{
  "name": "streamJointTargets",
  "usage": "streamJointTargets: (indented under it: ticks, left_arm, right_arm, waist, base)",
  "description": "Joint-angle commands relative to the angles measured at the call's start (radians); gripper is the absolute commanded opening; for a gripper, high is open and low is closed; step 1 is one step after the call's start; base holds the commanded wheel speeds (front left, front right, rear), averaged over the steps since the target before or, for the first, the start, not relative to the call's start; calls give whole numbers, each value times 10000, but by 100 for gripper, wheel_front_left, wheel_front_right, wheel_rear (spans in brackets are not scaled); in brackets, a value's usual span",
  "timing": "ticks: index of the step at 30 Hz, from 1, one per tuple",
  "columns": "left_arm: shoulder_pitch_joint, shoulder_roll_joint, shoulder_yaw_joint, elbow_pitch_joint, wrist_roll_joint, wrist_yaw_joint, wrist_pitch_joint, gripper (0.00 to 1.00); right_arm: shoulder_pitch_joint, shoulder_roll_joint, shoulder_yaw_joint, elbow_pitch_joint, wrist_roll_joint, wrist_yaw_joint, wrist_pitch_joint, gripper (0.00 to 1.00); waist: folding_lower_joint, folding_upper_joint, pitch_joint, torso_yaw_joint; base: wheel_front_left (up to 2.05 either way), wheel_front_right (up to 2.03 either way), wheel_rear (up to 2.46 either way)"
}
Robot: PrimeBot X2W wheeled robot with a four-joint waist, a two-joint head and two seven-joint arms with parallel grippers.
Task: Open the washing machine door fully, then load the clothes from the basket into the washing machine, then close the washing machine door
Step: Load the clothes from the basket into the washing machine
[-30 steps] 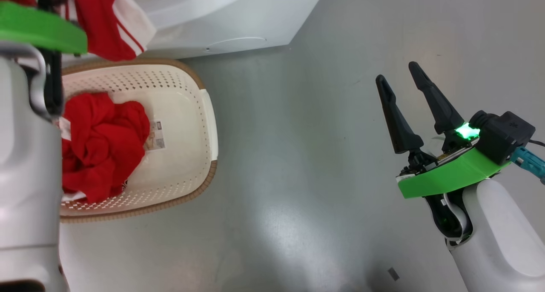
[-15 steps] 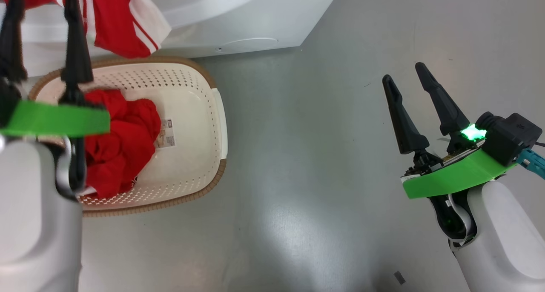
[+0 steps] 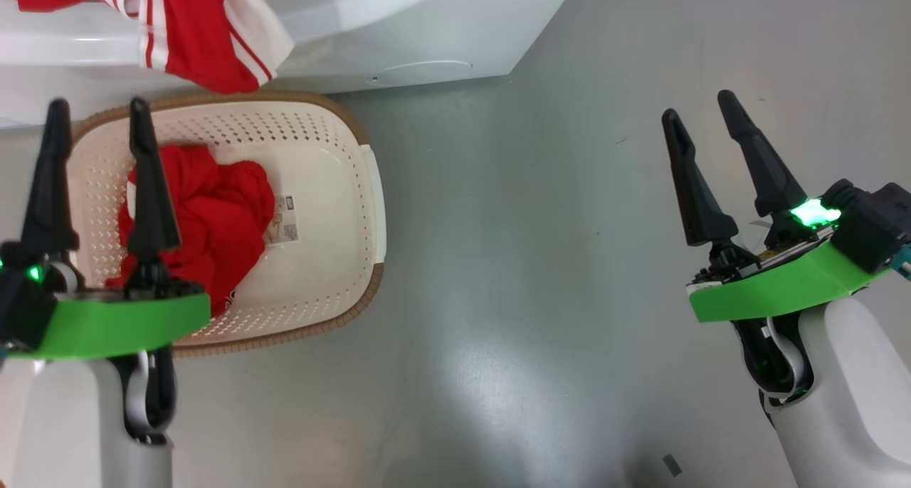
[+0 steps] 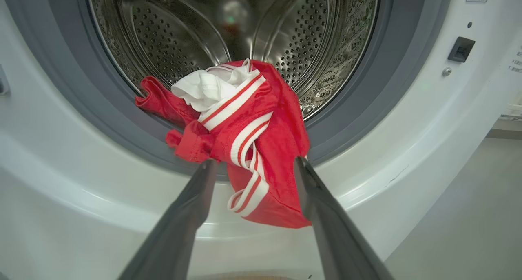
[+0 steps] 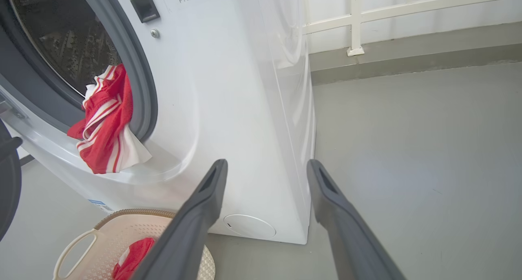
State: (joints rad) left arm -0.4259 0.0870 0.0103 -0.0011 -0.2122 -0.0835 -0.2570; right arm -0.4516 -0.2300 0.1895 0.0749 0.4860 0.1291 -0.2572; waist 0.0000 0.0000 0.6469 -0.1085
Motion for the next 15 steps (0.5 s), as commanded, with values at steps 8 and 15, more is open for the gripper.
streamJointTargets:
  ticks: [8,15]
  left_arm:
    - [944,-241,461,-518,130,-255,-47,100]
    - [989,-337,527,-493,200,-325,-47,100]
  right_arm:
    - [357,-79,-15,-490,-29,16,-46,100]
    - [411,-99,-117,-555,-58,16,-46,100]
  waist:
    - [0,0,70,79]
    - [0,0,52,112]
  base:
    - [0,0,0]
    - [0,0,0]
